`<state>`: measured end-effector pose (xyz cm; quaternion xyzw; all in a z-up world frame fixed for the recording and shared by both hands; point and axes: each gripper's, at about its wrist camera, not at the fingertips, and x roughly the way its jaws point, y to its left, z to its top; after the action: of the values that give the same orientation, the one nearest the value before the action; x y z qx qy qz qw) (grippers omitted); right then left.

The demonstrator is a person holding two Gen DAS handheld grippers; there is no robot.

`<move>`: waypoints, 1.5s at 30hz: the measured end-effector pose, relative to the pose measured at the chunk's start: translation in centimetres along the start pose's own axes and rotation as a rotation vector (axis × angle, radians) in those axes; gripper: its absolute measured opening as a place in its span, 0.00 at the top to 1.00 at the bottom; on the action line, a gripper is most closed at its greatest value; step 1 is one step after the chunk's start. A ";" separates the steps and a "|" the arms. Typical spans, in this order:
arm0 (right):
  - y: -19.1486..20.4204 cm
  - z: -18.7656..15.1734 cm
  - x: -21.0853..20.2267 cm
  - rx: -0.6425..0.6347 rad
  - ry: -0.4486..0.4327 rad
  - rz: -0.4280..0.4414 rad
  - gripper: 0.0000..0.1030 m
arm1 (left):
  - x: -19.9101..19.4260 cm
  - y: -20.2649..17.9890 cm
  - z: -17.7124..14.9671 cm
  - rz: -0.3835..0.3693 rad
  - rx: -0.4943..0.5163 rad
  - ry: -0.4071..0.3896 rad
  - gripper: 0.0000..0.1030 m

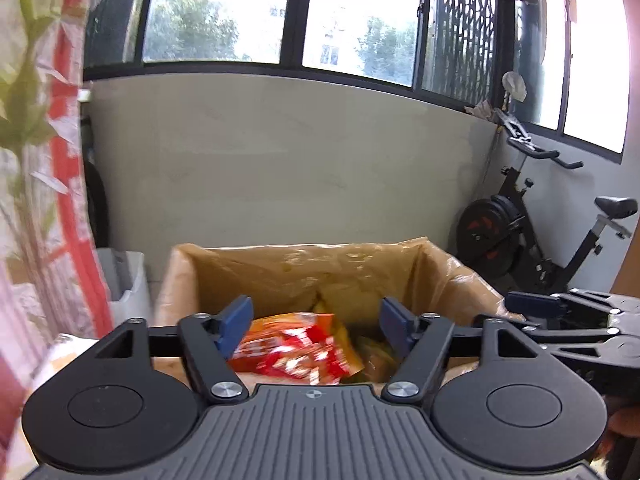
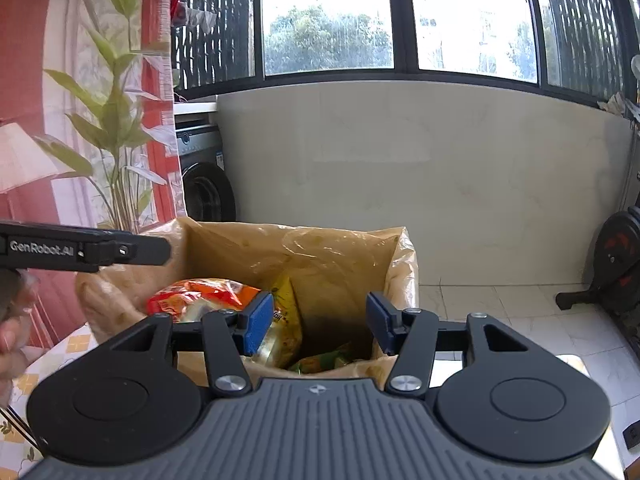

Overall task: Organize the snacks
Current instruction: 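Carry both held packets into the lined box and open both tools, then move both open tools back to the snacks on the table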

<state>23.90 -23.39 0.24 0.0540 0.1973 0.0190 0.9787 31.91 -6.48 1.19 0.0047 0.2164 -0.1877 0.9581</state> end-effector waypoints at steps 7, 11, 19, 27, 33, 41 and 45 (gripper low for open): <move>2.2 -1.1 -2.4 0.029 -0.026 0.009 0.43 | -4.9 2.4 -1.3 0.074 0.086 -0.002 0.17; 3.3 -2.6 -3.6 0.041 -0.024 0.023 0.39 | -7.3 4.2 -2.8 0.107 0.083 0.004 0.15; 4.5 -5.7 -4.4 0.075 0.022 0.034 0.32 | -9.7 7.9 -6.0 0.171 0.019 0.048 0.14; 5.1 -8.4 -3.6 0.106 0.090 0.023 0.31 | -9.7 9.8 -8.7 0.209 -0.007 0.093 0.14; 5.5 -10.2 -2.8 0.113 0.146 0.026 0.31 | -9.2 10.7 -10.1 0.213 -0.012 0.116 0.14; 6.5 -12.8 -0.9 0.132 0.258 0.061 0.20 | -9.1 12.4 -12.6 0.226 -0.027 0.159 0.15; 7.1 -13.5 0.8 0.135 0.318 0.065 0.15 | -9.0 13.5 -13.9 0.239 -0.052 0.183 0.15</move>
<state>19.32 -14.93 -11.62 0.1225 0.3486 0.0455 0.9281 23.53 10.54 -8.59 0.0228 0.3054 -0.0653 0.9497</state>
